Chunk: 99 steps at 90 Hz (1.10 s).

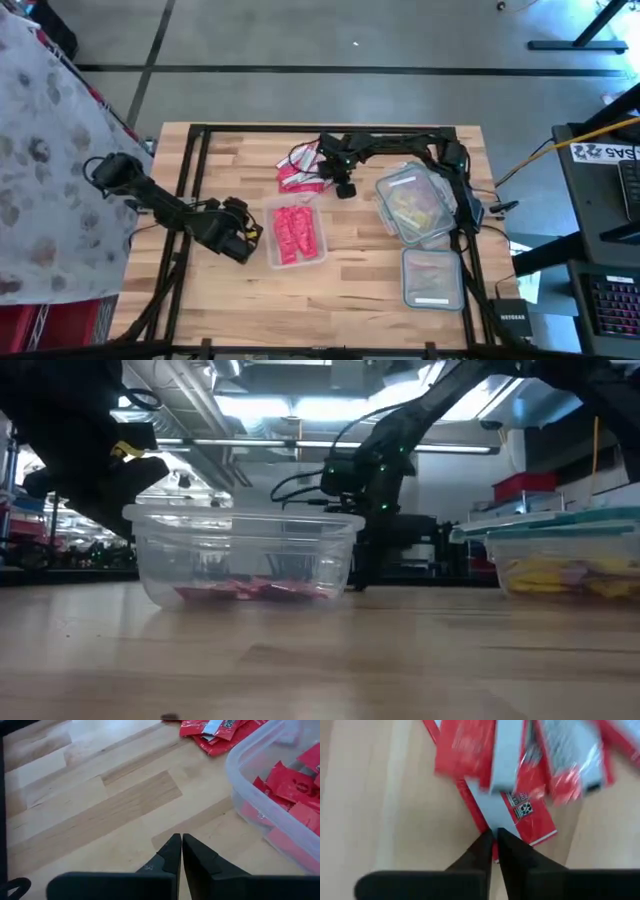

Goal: Sort candy
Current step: Put the pink candy strip into the left transparent bin

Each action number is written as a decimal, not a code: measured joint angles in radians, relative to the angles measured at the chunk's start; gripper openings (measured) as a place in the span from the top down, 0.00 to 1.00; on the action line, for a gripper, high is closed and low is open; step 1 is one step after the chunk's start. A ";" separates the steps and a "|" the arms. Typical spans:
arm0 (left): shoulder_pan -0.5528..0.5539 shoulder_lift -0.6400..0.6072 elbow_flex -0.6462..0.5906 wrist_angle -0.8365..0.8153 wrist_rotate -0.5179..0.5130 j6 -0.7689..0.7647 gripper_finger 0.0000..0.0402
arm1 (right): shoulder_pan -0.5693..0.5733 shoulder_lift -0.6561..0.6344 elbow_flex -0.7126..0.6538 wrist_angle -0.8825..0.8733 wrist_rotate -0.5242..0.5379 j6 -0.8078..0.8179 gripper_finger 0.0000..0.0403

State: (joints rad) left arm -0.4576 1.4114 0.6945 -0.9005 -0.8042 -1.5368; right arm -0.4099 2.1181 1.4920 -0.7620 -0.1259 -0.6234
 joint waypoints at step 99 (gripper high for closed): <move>0.001 0.000 -0.001 -0.004 -0.008 0.001 1.00 | 0.032 0.031 0.001 -0.055 0.015 0.049 0.46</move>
State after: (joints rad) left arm -0.4564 1.4117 0.6937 -0.9043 -0.8120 -1.5360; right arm -0.3781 2.1494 1.4932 -0.8174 -0.1110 -0.5748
